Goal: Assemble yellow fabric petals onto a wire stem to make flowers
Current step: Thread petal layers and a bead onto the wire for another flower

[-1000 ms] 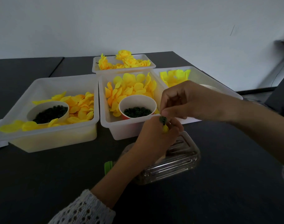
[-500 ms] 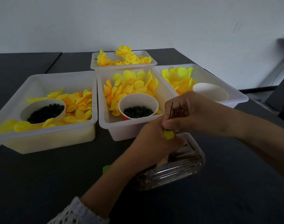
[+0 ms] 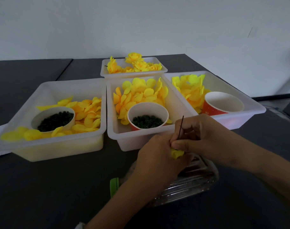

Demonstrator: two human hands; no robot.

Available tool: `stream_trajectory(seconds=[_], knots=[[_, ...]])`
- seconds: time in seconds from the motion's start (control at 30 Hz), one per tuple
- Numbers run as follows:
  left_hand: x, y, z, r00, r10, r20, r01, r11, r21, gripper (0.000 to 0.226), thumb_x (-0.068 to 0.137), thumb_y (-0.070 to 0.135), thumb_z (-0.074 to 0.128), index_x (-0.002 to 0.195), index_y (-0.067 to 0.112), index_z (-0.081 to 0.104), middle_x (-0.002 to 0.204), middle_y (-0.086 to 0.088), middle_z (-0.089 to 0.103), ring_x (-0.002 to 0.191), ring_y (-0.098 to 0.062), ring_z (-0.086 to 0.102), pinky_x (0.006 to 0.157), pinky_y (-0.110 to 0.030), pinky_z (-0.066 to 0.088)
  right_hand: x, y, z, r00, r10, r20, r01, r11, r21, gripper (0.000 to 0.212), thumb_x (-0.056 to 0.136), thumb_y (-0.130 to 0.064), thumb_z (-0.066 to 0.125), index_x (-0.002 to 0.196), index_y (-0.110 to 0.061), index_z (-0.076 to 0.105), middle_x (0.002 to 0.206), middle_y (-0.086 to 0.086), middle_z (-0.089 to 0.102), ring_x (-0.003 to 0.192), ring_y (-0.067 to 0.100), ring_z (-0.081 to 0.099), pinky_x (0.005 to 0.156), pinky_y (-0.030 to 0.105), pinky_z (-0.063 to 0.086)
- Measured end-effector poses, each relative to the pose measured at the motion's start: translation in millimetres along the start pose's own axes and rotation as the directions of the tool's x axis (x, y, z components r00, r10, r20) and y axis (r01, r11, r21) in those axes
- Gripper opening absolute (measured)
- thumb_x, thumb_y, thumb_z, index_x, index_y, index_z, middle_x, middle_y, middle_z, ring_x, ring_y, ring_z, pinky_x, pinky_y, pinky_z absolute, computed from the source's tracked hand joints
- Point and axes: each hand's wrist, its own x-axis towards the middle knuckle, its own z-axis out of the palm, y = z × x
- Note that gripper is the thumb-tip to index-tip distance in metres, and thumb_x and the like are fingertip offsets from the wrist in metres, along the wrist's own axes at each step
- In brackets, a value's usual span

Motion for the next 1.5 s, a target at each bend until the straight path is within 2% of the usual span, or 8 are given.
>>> stream_trajectory(seconds=[0.3,0.47,0.57,0.67,0.9,1.2,1.37,1.5], knots=[[-3.0,-3.0,4.0,0.992,-0.123,-0.035,0.128,0.964,0.233,0.042,0.075,0.064,0.036,0.100,0.037,0.057,0.086,0.019,0.060,0.078,-0.001,0.056,0.068,-0.021,0.048,-7.9,4.9,1.8,0.997,0.073,-0.034,-0.071,0.995,0.073,0.013,0.079,-0.016,0.074,0.085,-0.005,0.074,0.083,0.002,0.074,0.081,0.018,0.069,0.074,0.029,0.057],[-3.3,-1.3,2.2,0.979,-0.194,-0.056,0.202,0.954,0.224,0.048,0.070,0.069,0.037,0.091,0.032,0.059,0.076,0.018,0.061,0.068,0.003,0.055,0.061,-0.016,0.044,-1.5,0.7,-25.5,0.981,0.128,0.143,-0.089,0.965,-0.248,0.015,0.083,-0.037,0.069,0.092,-0.026,0.076,0.083,-0.008,0.074,0.077,0.006,0.068,0.073,0.024,0.055],[-1.5,1.8,0.3,0.966,-0.249,-0.064,0.257,0.939,0.227,0.035,0.073,0.060,0.057,0.081,0.026,0.056,0.073,0.013,0.062,0.066,-0.001,0.056,0.058,-0.018,0.043,34.7,3.0,-47.2,1.000,0.022,0.012,-0.016,0.924,-0.383,0.024,0.091,-0.040,0.056,0.092,-0.025,0.075,0.065,-0.015,0.064,0.060,-0.001,0.053,0.057,0.011,0.038],[-1.8,5.2,-0.2,0.962,-0.269,-0.046,0.272,0.934,0.231,0.037,0.077,0.061,0.060,0.086,0.027,0.051,0.080,0.016,0.060,0.072,0.000,0.055,0.063,-0.016,0.041,90.9,27.7,-58.0,0.989,-0.099,-0.111,0.003,0.761,-0.648,0.016,0.094,-0.023,0.061,0.106,-0.026,0.070,0.083,-0.016,0.057,0.077,-0.004,0.055,0.067,0.009,0.036],[-3.8,6.4,-0.7,0.968,-0.237,-0.077,0.248,0.948,0.198,0.030,0.081,0.060,0.057,0.095,0.035,0.046,0.084,0.019,0.054,0.072,-0.001,0.047,0.059,-0.005,0.024,169.6,91.3,-43.5,0.978,0.107,-0.180,-0.204,0.285,-0.937,0.046,0.087,-0.006,0.054,0.128,-0.027,0.054,0.126,0.012,0.038,0.121,0.032,0.035,0.085,0.039,0.044],[-3.8,4.5,-1.7,0.974,-0.219,-0.064,0.227,0.953,0.198,0.030,0.082,0.060,0.057,0.091,0.034,0.047,0.087,0.019,0.053,0.073,0.000,0.047,0.064,-0.009,0.031,171.1,60.5,-70.6,0.957,-0.146,-0.251,-0.104,0.633,-0.767,0.010,0.086,-0.012,0.067,0.093,-0.005,0.070,0.096,0.012,0.061,0.099,0.030,0.054,0.081,0.029,0.037],[-1.4,3.3,-1.2,0.969,-0.248,-0.013,0.246,0.948,0.204,0.030,0.086,0.055,0.057,0.091,0.026,0.052,0.090,0.014,0.061,0.080,-0.003,0.056,0.070,-0.017,0.044,123.7,-8.7,-88.0,0.946,-0.066,-0.316,-0.007,0.975,-0.224,0.011,0.094,-0.007,0.058,0.083,-0.003,0.059,0.067,0.009,0.056,0.054,0.002,0.052,0.054,0.019,0.041],[-1.1,6.4,-5.4,0.977,-0.209,0.031,0.201,0.965,0.170,0.041,0.075,0.066,0.059,0.083,0.026,0.054,0.078,0.012,0.061,0.071,-0.002,0.057,0.064,-0.019,0.048,83.3,-43.8,-83.1,0.976,0.004,-0.217,0.032,0.986,0.163,0.017,0.096,-0.014,0.051,0.083,-0.012,0.061,0.076,0.007,0.060,0.063,0.017,0.051,0.059,0.026,0.039]])
